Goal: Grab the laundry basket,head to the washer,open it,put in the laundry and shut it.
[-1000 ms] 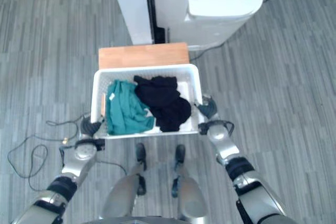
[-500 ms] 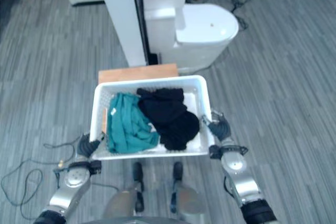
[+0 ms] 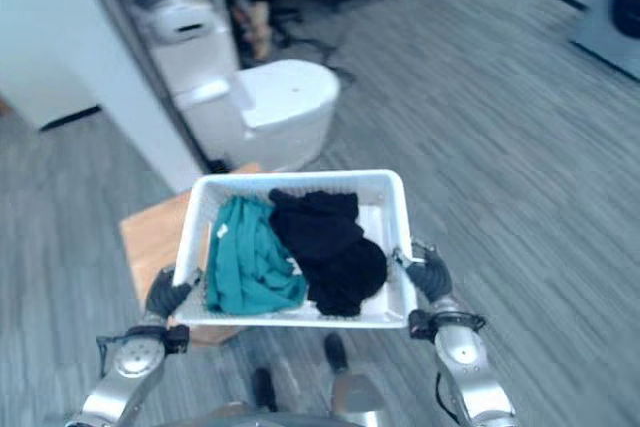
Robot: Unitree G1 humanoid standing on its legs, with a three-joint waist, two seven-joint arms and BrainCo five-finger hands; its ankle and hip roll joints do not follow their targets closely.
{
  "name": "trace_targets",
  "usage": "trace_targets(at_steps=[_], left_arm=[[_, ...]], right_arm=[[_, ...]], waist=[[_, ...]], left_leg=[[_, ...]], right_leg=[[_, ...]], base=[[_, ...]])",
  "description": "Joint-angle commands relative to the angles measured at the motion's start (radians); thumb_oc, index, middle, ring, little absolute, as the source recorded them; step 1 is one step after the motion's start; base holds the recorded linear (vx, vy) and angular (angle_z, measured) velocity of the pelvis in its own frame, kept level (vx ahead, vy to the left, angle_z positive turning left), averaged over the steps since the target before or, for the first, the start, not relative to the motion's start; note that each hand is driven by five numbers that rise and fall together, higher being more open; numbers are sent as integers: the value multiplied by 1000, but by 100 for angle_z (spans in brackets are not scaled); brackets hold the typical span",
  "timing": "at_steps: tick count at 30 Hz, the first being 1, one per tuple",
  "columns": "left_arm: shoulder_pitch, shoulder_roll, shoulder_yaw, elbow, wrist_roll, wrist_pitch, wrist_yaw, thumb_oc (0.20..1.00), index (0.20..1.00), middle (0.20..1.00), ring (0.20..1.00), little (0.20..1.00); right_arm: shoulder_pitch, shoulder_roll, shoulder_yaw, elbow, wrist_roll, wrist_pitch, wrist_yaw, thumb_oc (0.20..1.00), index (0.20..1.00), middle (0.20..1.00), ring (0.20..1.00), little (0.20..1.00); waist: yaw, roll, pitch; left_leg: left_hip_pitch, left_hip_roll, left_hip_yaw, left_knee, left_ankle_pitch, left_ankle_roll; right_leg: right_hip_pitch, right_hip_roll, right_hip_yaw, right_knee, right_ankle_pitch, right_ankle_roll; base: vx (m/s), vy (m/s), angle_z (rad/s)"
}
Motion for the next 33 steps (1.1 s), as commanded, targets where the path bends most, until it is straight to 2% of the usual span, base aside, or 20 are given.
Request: trace_targets(at_steps=[1,3,4,5,7,8,11,12,14,15,16,17,18,20,22,26,28,29,30,33], left_arm=[[-73,33,-7,-133,24,-117,-76,200,200,200,200,200],[-83,35,-3,-141,26,-121,-74,200,200,200,200,200],[-91,36,2,-150,22,-119,-73,200,200,200,200,200],[-94,27,12,-149,17,-118,-73,200,200,200,200,200],[-85,18,22,-150,17,-116,-75,200,200,200,200,200],[-80,16,20,-145,21,-115,-80,200,200,200,200,200],[-72,4,12,-133,33,-109,-93,200,200,200,200,200],[-70,-2,8,-132,30,-108,-94,200,200,200,200,200],[-80,-12,-8,-132,17,-110,-87,200,200,200,200,200],[-78,-18,-16,-126,19,-108,-80,200,200,200,200,200],[-79,-18,-17,-126,19,-109,-80,200,200,200,200,200],[-73,-23,-21,-125,19,-109,-79,200,200,200,200,200],[-67,-27,-23,-125,20,-109,-79,200,200,200,200,200],[-52,-29,-20,-132,20,-110,-83,200,200,200,200,200],[-56,-28,-18,-126,26,-103,-84,200,200,200,200,200],[-48,-36,-13,-126,42,-98,-86,200,200,200,200,200],[-33,-39,-5,-132,44,-99,-95,200,200,200,200,200],[-11,-38,-5,-135,48,-99,-102,200,200,200,200,200],[-11,-38,-5,-135,48,-99,-102,200,200,200,200,200],[2,-20,-1,-135,50,-92,-117,200,200,200,200,200]], right_arm=[[-97,12,16,-34,69,-107,38,200,200,200,200,200],[-105,16,25,-37,58,-107,35,200,200,200,200,200],[-115,21,33,-35,51,-109,30,200,200,200,200,200],[-122,31,45,-42,48,-109,31,200,200,200,200,200],[-132,32,55,-40,40,-107,34,200,200,200,200,200],[-130,29,54,-46,37,-104,32,200,200,200,200,200],[-108,20,48,-60,43,-103,43,200,200,200,200,200],[-105,12,49,-66,48,-105,42,200,200,200,200,200],[-116,-12,56,-68,55,-106,40,200,200,200,200,200],[-121,-21,60,-61,62,-97,37,200,200,200,200,200],[-121,-22,59,-61,62,-97,37,200,200,200,200,200],[-121,-25,66,-63,61,-94,42,200,200,200,200,200],[-119,-26,63,-64,61,-94,44,200,200,200,200,200],[-111,-29,62,-61,60,-91,47,200,200,200,200,200],[-114,-24,57,-52,60,-89,37,200,200,200,200,200],[-105,-9,50,-48,54,-91,28,200,200,200,200,200],[-100,-4,50,-50,56,-89,41,200,200,200,200,200],[-91,0,53,-52,47,-92,54,200,200,200,200,200],[-91,0,53,-53,47,-92,54,200,200,200,200,200],[-99,17,55,-48,40,-88,72,200,200,200,200,200]], waist=[[31,-24,-38],[41,-23,-34],[61,-13,-38],[80,-8,-44],[91,-10,-53],[88,-13,-58],[64,-18,-69],[60,-19,-66],[70,-13,-47],[86,-14,-42],[84,-13,-43],[101,-16,-39],[111,-30,-37],[126,-38,-32],[153,-34,-20],[188,-11,-5],[196,-6,-9],[195,-7,-22],[197,-6,-24],[201,-15,-42]], left_leg=[[14,10,1,85,-132,10],[26,28,60,94,-147,8],[49,46,97,96,-168,-3],[57,70,147,103,-163,-15],[78,84,203,104,-161,-22],[90,87,219,105,-163,-25],[110,113,247,167,-173,-45],[102,141,246,245,-161,-54],[47,187,186,406,-118,-78],[-5,154,78,454,-111,-68],[-10,156,76,460,-114,-68],[-51,106,1,452,-146,-49],[-85,65,-28,417,-151,-26],[-130,33,-64,372,-169,-17],[-221,-10,-105,296,-86,-24],[-295,-36,-150,196,35,-49],[-268,-37,-153,166,19,-38],[-236,-42,-158,173,-2,-17],[-239,-39,-156,171,2,-18],[-200,-30,-111,185,-38,9]], right_leg=[[-68,34,-92,145,-100,65],[-78,-4,-216,157,-110,64],[-79,-46,-357,175,-138,61],[-64,-104,-558,192,-165,41],[-61,-146,-672,213,-166,36],[-56,-151,-681,211,-168,31],[-42,-126,-635,185,-184,22],[-29,-107,-614,177,-194,9],[-4,-63,-580,161,-216,-24],[22,-37,-541,143,-226,-37],[22,-37,-543,142,-226,-37],[37,-29,-511,131,-227,-37],[43,-37,-495,119,-209,-34],[67,-35,-456,101,-209,-24],[108,-9,-411,82,-212,-23],[175,37,-331,80,-250,-33],[190,42,-308,83,-268,-30],[215,27,-286,95,-287,-20],[211,29,-284,95,-284,-21],[199,-3,-259,185,-296,7]], base=[[-161,-2,-174],[19,-64,-185],[79,-157,-87],[76,-165,-222],[57,-189,-254],[206,-291,-73],[194,-235,-57],[226,-301,-97],[204,-258,-88],[182,-159,-79],[238,-104,-72],[106,-30,-114],[177,-40,-125],[200,-13,-103],[282,-5,-37],[265,39,-71],[270,153,-49],[277,188,-66],[290,188,-93],[265,155,-88]])
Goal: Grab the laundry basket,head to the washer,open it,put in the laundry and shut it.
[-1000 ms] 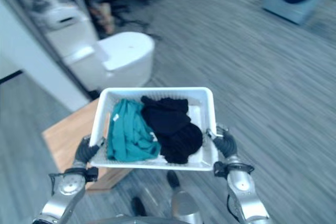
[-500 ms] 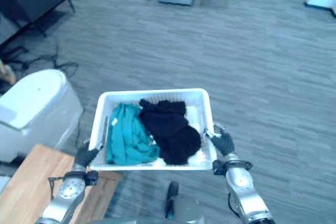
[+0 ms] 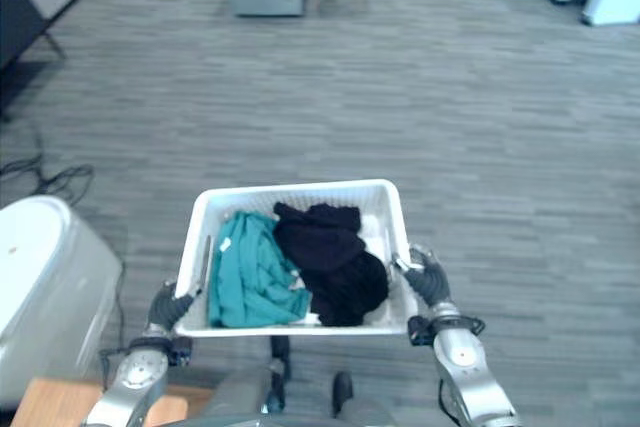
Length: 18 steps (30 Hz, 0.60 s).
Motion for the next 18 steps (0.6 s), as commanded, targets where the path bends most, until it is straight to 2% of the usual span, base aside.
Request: trace_targets(at_steps=[1,4,5,6,7,8,11,14,15,18], left_arm=[[-72,29,-13,-171,11,-111,-100,200,200,200,200,200],[-80,50,9,-174,9,-107,-88,200,200,200,200,200],[-80,50,9,-174,9,-107,-88,200,200,200,200,200],[-76,53,21,-184,-1,-108,-82,200,200,200,200,200],[-73,55,25,-187,-4,-110,-81,200,200,200,200,200],[-70,55,26,-187,-10,-110,-79,200,200,200,200,200],[-67,46,35,-180,-10,-106,-76,200,200,200,200,200],[-75,40,44,-168,0,-107,-77,200,200,200,200,200],[-83,38,50,-163,10,-113,-77,200,200,200,200,200],[-81,29,45,-157,13,-117,-85,200,200,200,200,200]], right_arm=[[-108,48,9,-98,43,-98,74,200,200,200,200,200],[-137,63,18,-93,34,-94,73,200,200,200,200,200],[-137,63,18,-93,34,-94,73,200,200,200,200,200],[-148,67,26,-97,37,-89,78,200,200,200,200,200],[-149,65,26,-101,41,-87,79,200,200,200,200,200],[-150,61,26,-103,49,-86,79,200,200,200,200,200],[-141,62,17,-107,62,-82,78,200,200,200,200,200],[-127,65,4,-102,61,-80,77,200,200,200,200,200],[-117,65,-6,-99,58,-84,81,200,200,200,200,200],[-97,66,-13,-95,57,-87,88,200,200,200,200,200]], waist=[[31,-59,-23],[31,-65,-14],[31,-65,-14],[25,-61,-6],[24,-61,-7],[18,-59,-4],[-4,-58,8],[-23,-46,13],[-37,-55,15],[-54,-58,-5]], left_leg=[[22,-16,36,91,-109,10],[69,-1,98,96,-146,28],[69,-1,98,96,-146,28],[120,2,126,77,-171,30],[129,5,133,69,-174,30],[160,1,124,58,-201,28],[217,-5,124,35,-220,32],[287,1,84,12,-263,18],[319,-8,69,5,-268,9],[370,-3,36,19,-301,-3]], right_leg=[[22,-10,-35,151,-38,96],[-73,-31,-51,253,14,143],[-73,-31,-51,253,14,143],[-126,-44,-102,233,21,135],[-150,-44,-120,208,33,129],[-172,-47,-139,189,34,131],[-242,-42,-188,104,95,129],[-298,-48,-226,25,124,152],[-329,-69,-237,0,165,152],[-312,-77,-210,21,190,141]], base=[[220,112,-74],[148,68,-64],[158,55,-48],[178,40,-63],[318,64,-71],[206,-7,-57],[299,-13,-17],[426,-93,26],[466,-201,33],[495,-202,49]])
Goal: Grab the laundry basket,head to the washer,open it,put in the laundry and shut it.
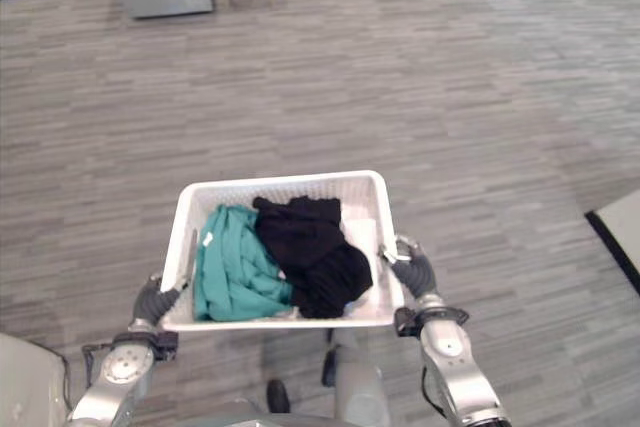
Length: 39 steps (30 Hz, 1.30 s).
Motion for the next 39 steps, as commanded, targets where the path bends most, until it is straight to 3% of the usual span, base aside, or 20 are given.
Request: trace_targets(at_steps=[1,5,7,9,10,11,12,14,16,19,20,21,23,25,28,32,34,35,37,39], left_arm=[[-43,-2,-12,-153,12,-111,-54,200,200,200,200,200],[-44,-17,-25,-151,-21,-107,-61,200,200,200,200,200],[-54,-22,-32,-147,-24,-104,-62,200,200,200,200,200],[-55,-25,-41,-146,-13,-103,-68,200,200,200,200,200],[-51,-23,-43,-146,-8,-102,-72,200,200,200,200,200],[-48,-23,-43,-146,-4,-101,-74,200,200,200,200,200],[-33,-30,-30,-150,6,-97,-78,200,200,200,200,200],[-13,-31,-23,-155,13,-95,-88,200,200,200,200,200],[-8,-30,-22,-146,12,-94,-91,200,200,200,200,200],[-11,13,-25,-153,6,-87,-98,200,200,200,200,200],[-17,23,-20,-156,3,-88,-94,200,200,200,200,200],[-17,23,-19,-157,3,-87,-93,200,200,200,200,200],[-7,26,-16,-167,-5,-87,-96,200,200,200,200,200],[-6,15,5,-162,4,-88,-89,200,200,200,200,200],[-2,12,15,-158,16,-97,-92,200,200,200,200,200],[-7,7,12,-155,23,-103,-90,200,200,200,200,200],[-12,-5,5,-139,20,-105,-84,200,200,200,200,200],[1,-11,2,-142,10,-103,-92,200,200,200,200,200],[3,-12,-2,-138,6,-100,-95,200,200,200,200,200],[-14,-21,-17,-130,0,-94,-91,200,200,200,200,200]], right_arm=[[-55,10,-8,-73,50,-97,77,200,200,200,200,200],[-38,-24,-24,-68,65,-100,68,200,200,200,200,200],[-34,-36,-33,-65,60,-97,60,200,200,200,200,200],[-24,-47,-53,-69,60,-95,57,200,200,200,200,200],[-18,-48,-63,-64,60,-93,52,200,200,200,200,200],[-18,-46,-63,-62,58,-91,52,200,200,200,200,200],[-21,-30,-60,-47,45,-90,44,200,200,200,200,200],[-21,-23,-59,-42,35,-85,51,200,200,200,200,200],[-19,-14,-52,-34,26,-89,58,200,200,200,200,200],[-13,24,-35,-42,2,-82,86,200,200,200,200,200],[-18,29,-30,-40,3,-79,90,200,200,200,200,200],[-19,29,-29,-40,3,-78,90,200,200,200,200,200],[-19,23,-25,-40,19,-73,91,200,200,200,200,200],[-21,31,-29,-35,29,-73,90,200,200,200,200,200],[-9,29,-32,-29,23,-72,100,200,200,200,200,200],[2,24,-36,-31,28,-76,109,200,200,200,200,200],[-5,12,-26,-15,25,-81,109,200,200,200,200,200],[-13,-7,-33,-16,37,-90,103,200,200,200,200,200],[-11,-13,-36,-9,44,-87,98,200,200,200,200,200],[-10,-27,-47,-11,42,-82,82,200,200,200,200,200]], waist=[[-14,8,-49],[-8,18,-50],[2,12,-42],[21,-6,-37],[33,-8,-35],[42,-6,-34],[84,15,-27],[105,14,-37],[110,1,-63],[100,-33,-63],[85,-21,-58],[81,-21,-51],[55,-17,-34],[43,-19,-27],[28,-13,-34],[3,-22,-47],[-7,-6,-67],[-2,7,-86],[0,10,-91],[7,-14,-88]], left_leg=[[64,96,-15,110,-60,-50],[-81,203,-25,471,114,-85],[-138,196,-21,514,97,-69],[-231,131,-24,431,12,-40],[-293,100,-14,343,18,-39],[-315,80,-15,282,54,-43],[-401,66,-16,105,213,-77],[-394,75,3,51,239,-72],[-382,75,7,82,233,-56],[-274,67,54,109,138,-4],[-205,71,55,80,101,-10],[-205,74,60,79,113,-7],[-113,69,50,67,48,-10],[-41,64,31,59,0,-18],[25,64,-9,60,-58,-26],[72,62,-47,94,-90,-33],[76,113,-67,198,-44,-65],[41,171,-65,338,64,-90],[19,186,-72,386,105,-99],[-67,186,-63,416,92,-74]], right_leg=[[114,23,23,76,43,34],[213,59,-4,57,-11,-46],[254,59,-9,43,-41,-61],[309,46,-1,21,-67,-44],[344,46,-1,7,-79,-38],[367,56,4,-3,-85,-37],[453,107,40,-20,-128,-38],[510,113,62,-7,-168,-34],[534,98,69,10,-183,-26],[393,20,51,352,-83,51],[313,6,6,365,-86,46],[312,6,-6,369,-82,39],[246,21,-74,209,-88,13],[166,22,-87,81,-30,34],[130,24,-63,16,6,59],[112,11,-20,36,51,56],[139,25,-16,85,51,26],[201,62,-29,69,24,-12],[228,78,-32,54,9,-26],[285,72,-25,15,-21,-40]], base=[[488,-249,92],[407,-316,46],[379,-196,-20],[391,-38,0],[404,4,5],[760,56,-10],[572,54,-17],[725,173,-53],[640,217,-97],[621,272,-46],[342,128,-6],[396,84,64],[546,-13,68],[532,-71,-19],[495,-80,32],[391,-128,63],[696,-372,71],[453,-338,28],[341,-248,-9],[258,-152,-12]])
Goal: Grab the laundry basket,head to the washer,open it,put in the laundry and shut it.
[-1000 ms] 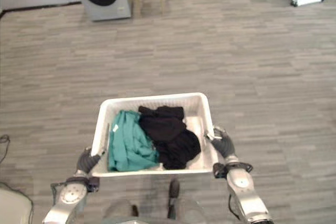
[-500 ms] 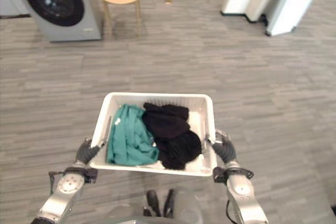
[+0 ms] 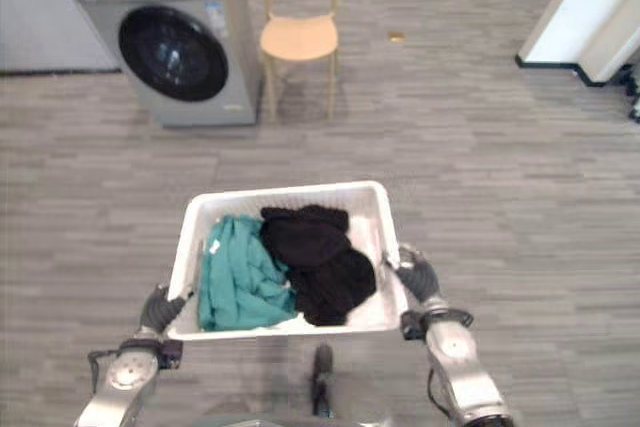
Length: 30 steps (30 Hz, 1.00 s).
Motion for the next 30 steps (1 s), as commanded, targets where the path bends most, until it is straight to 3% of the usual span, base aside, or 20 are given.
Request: trace_targets(at_steps=[1,3,5,8,16,19,23,24,25,27,30], left_arm=[[-43,46,-26,-134,-36,-111,-44,200,200,200,200,200],[-49,44,-35,-131,-30,-107,-50,200,200,200,200,200],[-58,45,-42,-127,-30,-106,-50,200,200,200,200,200],[-53,45,-48,-124,-29,-105,-51,200,200,200,200,200],[-25,43,-47,-132,-33,-104,-62,200,200,200,200,200],[-18,48,-42,-140,-34,-102,-59,200,200,200,200,200],[-40,66,-34,-142,-40,-104,-45,200,200,200,200,200],[-47,71,-28,-144,-39,-102,-39,200,200,200,200,200],[-46,71,-28,-144,-39,-102,-39,200,200,200,200,200],[-39,74,-15,-159,-49,-105,-34,200,200,200,200,200],[-53,67,-11,-140,-42,-111,-24,200,200,200,200,200]], right_arm=[[18,17,-17,-91,59,-69,14,200,200,200,200,200],[29,8,-34,-99,70,-71,6,200,200,200,200,200],[31,3,-44,-95,69,-69,-2,200,200,200,200,200],[37,2,-49,-87,66,-65,-2,200,200,200,200,200],[40,24,-29,-76,45,-59,13,200,200,200,200,200],[27,34,-17,-78,39,-58,23,200,200,200,200,200],[-1,48,6,-72,27,-59,34,200,200,200,200,200],[-2,55,11,-73,28,-55,38,200,200,200,200,200],[-2,55,11,-74,28,-55,38,200,200,200,200,200],[-9,52,18,-75,37,-50,38,200,200,200,200,200],[-4,56,14,-71,38,-51,38,200,200,200,200,200]], waist=[[-9,-83,-44],[-1,-94,-37],[7,-98,-22],[18,-87,-4],[33,-74,-19],[45,-74,-21],[49,-62,-4],[44,-61,-2],[44,-60,-3],[33,-55,-3],[8,-58,4]], left_leg=[[45,-2,26,-197,84,70],[-2,-14,37,-258,22,82],[-59,-46,20,-314,-1,83],[-107,-90,-16,-406,51,69],[-37,-104,10,-472,47,79],[-20,-112,20,-485,31,101],[18,-117,36,-504,7,138],[41,-118,36,-510,-10,145],[41,-118,36,-510,-11,145],[92,-114,42,-534,-41,139],[148,-103,22,-543,-67,119]], right_leg=[[5,-97,3,-116,3,225],[41,-102,8,-141,-13,232],[61,-108,20,-149,-25,236],[88,-90,49,-147,-44,228],[132,-82,72,-135,-73,232],[113,-94,83,-57,-80,243],[-15,-119,104,184,-55,303],[-60,-130,97,192,-52,303],[-61,-129,97,194,-53,303],[-110,-152,53,67,-19,292],[-171,-159,60,-34,23,310]], base=[[123,-46,10],[155,-38,-1],[115,-7,18],[127,29,-9],[136,82,-21],[107,139,-41],[113,119,-43],[134,39,-69],[274,-15,-49],[295,-72,-18],[297,-111,-27]])
